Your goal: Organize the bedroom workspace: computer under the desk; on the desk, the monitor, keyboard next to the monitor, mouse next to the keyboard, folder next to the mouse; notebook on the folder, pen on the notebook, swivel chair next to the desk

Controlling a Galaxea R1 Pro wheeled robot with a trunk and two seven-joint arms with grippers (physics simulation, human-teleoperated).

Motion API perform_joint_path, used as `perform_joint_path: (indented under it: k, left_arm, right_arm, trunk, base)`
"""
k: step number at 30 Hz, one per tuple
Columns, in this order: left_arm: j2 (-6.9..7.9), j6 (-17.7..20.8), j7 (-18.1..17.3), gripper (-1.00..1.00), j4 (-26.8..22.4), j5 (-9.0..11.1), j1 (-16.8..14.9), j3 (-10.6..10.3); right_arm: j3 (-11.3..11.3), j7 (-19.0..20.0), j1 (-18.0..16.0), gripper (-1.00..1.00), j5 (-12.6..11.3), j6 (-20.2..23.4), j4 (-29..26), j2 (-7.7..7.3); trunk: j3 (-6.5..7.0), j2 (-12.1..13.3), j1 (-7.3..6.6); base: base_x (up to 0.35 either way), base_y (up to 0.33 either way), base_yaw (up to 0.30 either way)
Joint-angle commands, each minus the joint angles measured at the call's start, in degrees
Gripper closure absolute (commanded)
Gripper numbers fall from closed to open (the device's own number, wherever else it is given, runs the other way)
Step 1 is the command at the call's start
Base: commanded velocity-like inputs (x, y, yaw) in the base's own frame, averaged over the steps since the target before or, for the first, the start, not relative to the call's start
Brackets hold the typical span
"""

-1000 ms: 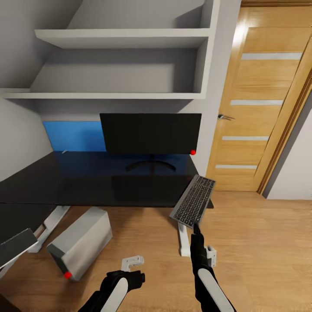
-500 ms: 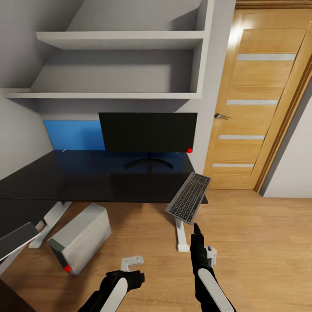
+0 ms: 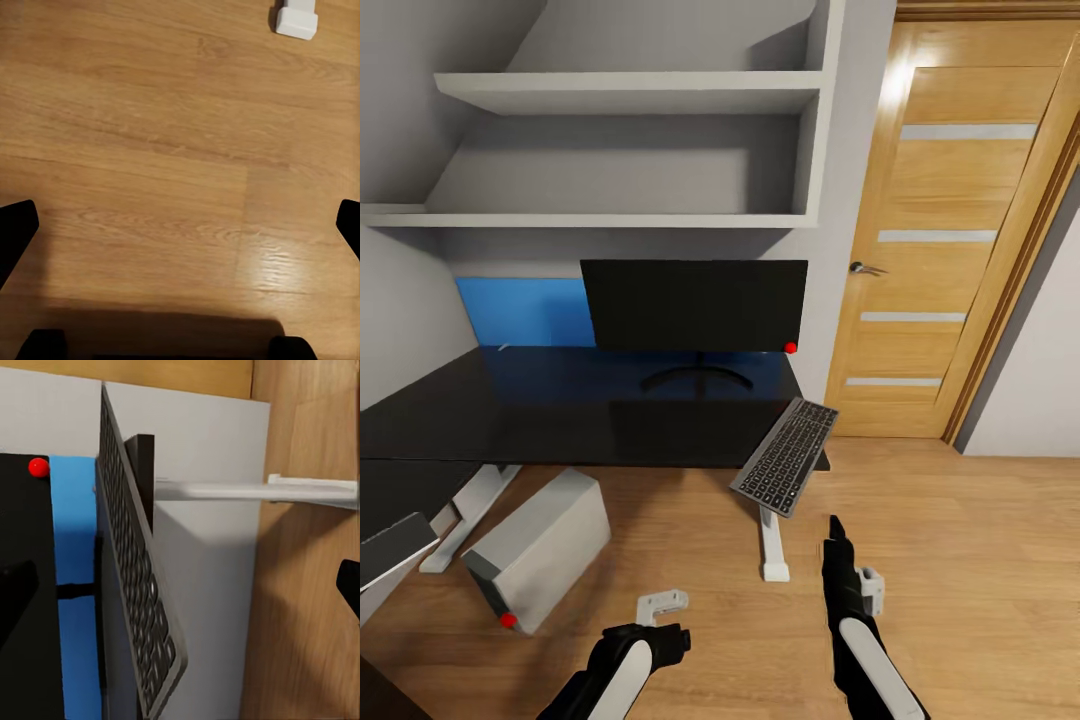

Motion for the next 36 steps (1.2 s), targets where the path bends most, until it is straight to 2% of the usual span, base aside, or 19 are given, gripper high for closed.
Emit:
perform_joint_path:
  k: [1, 5, 8, 10, 12, 14, 17, 22, 23, 24, 25, 27, 28, 30, 32, 33, 34, 35, 36]
  left_arm:
    - [0.02, -0.04, 0.57, -1.0, -0.09, 0.6, -0.05, -0.09]
    - [0.29, -3.54, 0.44, -1.0, 0.32, 0.45, -0.05, -0.09]
    - [0.79, -9.82, 0.24, -1.0, 2.03, -0.4, -0.05, -0.33]
    - [0.93, -13.31, 0.16, -1.0, 2.62, -1.18, -0.05, -0.43]
    - [1.03, -15.91, 0.12, -1.0, 3.2, -2.16, -0.05, -0.5]
    - [1.15, -16.93, 0.14, -1.0, 4.35, -2.54, -0.05, -0.52]
    - [1.33, -17.61, 0.15, -1.0, 6.91, -3.0, -0.05, -0.53]
    - [1.48, -18.07, 0.24, -1.0, 11.6, -3.17, -0.05, -0.39]
    - [1.49, -18.14, 0.27, -1.0, 12.77, -3.17, -0.05, -0.38]
    - [1.5, -18.41, 0.3, -1.0, 14.96, -3.18, -0.05, -0.37]
    - [1.51, -18.7, 0.29, -1.0, 15.78, -3.18, -0.05, -0.36]
    - [1.51, -21.44, 0.22, -1.0, 19.43, -3.18, -0.05, -0.36]
    - [1.51, -22.44, 0.21, -1.0, 20.39, -3.18, -0.05, -0.36]
    - [1.51, -26.59, 0.14, -1.0, 24.3, -3.21, -0.05, -0.43]
    - [1.51, -28.38, 0.11, -1.0, 26.21, -3.26, -0.05, -0.46]
    - [1.53, -29.89, 0.1, -1.0, 28.07, -3.3, -0.05, -0.48]
    - [1.55, -30.55, 0.09, -1.0, 28.96, -3.31, -0.05, -0.47]
    - [1.57, -32.45, 0.06, -1.0, 31.58, -3.36, -0.05, -0.5]
    - [1.58, -33.13, 0.05, -1.0, 32.43, -3.38, -0.05, -0.51]
  right_arm:
    - [-0.37, 0.23, -0.03, -1.0, -0.6, -0.33, -0.04, -0.33]
    - [-2.45, 0.23, -0.02, -1.0, -0.52, -0.24, 0.21, -2.05]
    - [-2.99, 0.31, -0.01, -1.0, -0.43, -0.38, 1.91, -3.92]
    - [-3.16, 0.42, -0.01, -1.0, -0.42, -0.48, 4.21, -6.11]
    - [-3.27, 0.81, -0.01, -1.0, -0.46, -0.64, 8.36, -10.12]
    - [-3.31, 1.08, -0.01, -1.0, -0.49, -0.69, 11.8, -12.97]
    - [-3.33, 1.27, -0.01, -1.0, -0.46, -0.72, 16.36, -15.38]
    - [-3.15, 1.43, -0.01, -1.0, 1.83, -4.43, 27.19, -17.04]
    - [-3.04, 1.44, -0.01, -1.0, 3.75, -6.58, 29.86, -17.1]
    - [-2.84, 1.45, -0.02, -1.0, 7.82, -10.07, 33.21, -17.06]
    - [-2.77, 1.45, -0.02, -1.0, 9.43, -11.1, 34.19, -17.04]
    - [-2.56, 1.45, -0.02, -1.0, 16.66, -13.9, 38.01, -16.69]
    - [-2.52, 1.45, -0.02, -1.0, 18.64, -14.25, 38.94, -16.46]
    - [-2.32, 1.28, -0.01, -1.0, 27.37, -15.05, 42.91, -14.91]
    - [-2.07, 1.12, -0.01, -1.0, 32.34, -15.13, 45.2, -14.1]
    - [-1.68, 1.02, -0.01, -1.0, 37.55, -15.05, 47.53, -13.56]
    - [-1.51, 0.98, -0.03, -1.0, 40.16, -15.0, 48.61, -13.34]
    - [-1.15, 0.93, -0.02, -1.0, 47.69, -14.87, 51.11, -12.89]
    - [-1.08, 0.95, -0.02, -1.0, 50.03, -14.79, 51.69, -12.81]
  trunk:
    - [-0.06, -0.03, 0.0]
    - [-0.06, -0.03, 0.0]
    - [-0.06, -0.03, 0.0]
    - [-0.06, -0.03, 0.0]
    - [-0.06, -0.03, 0.0]
    - [-0.06, -0.03, 0.0]
    - [-0.06, -0.03, 0.0]
    - [-0.06, -0.03, 0.0]
    - [-0.06, -0.03, 0.0]
    - [-0.06, -0.03, 0.0]
    - [-0.06, -0.03, 0.0]
    - [-0.06, -0.03, 0.0]
    - [-0.06, -0.03, 0.0]
    - [-0.06, -0.03, 0.0]
    - [-0.06, -0.03, 0.0]
    - [-0.06, -0.03, 0.0]
    - [-0.06, -0.03, 0.0]
    - [-0.06, -0.03, 0.0]
    - [-0.06, -0.03, 0.0]
  base:
    - [0.0, -0.002, 0.0]
    - [0.0, -0.001, 0.0]
    - [0.0, 0.0, 0.0]
    - [0.0, 0.0, 0.0]
    - [0.0, 0.0, 0.0]
    - [0.0, 0.0, 0.0]
    - [0.0, 0.0, 0.0]
    - [0.0, 0.0, 0.0]
    - [0.0, 0.0, 0.0]
    - [0.0, 0.0, 0.0]
    - [0.0, 0.0, 0.0]
    - [0.0, 0.0, 0.0]
    - [0.0, 0.0, 0.0]
    - [0.0, 0.0, 0.0]
    - [0.0, 0.0, 0.0]
    - [0.0, 0.0, 0.0]
    - [0.0, 0.0, 0.0]
    - [0.0, 0.0, 0.0]
    - [0.0, 0.0, 0.0]
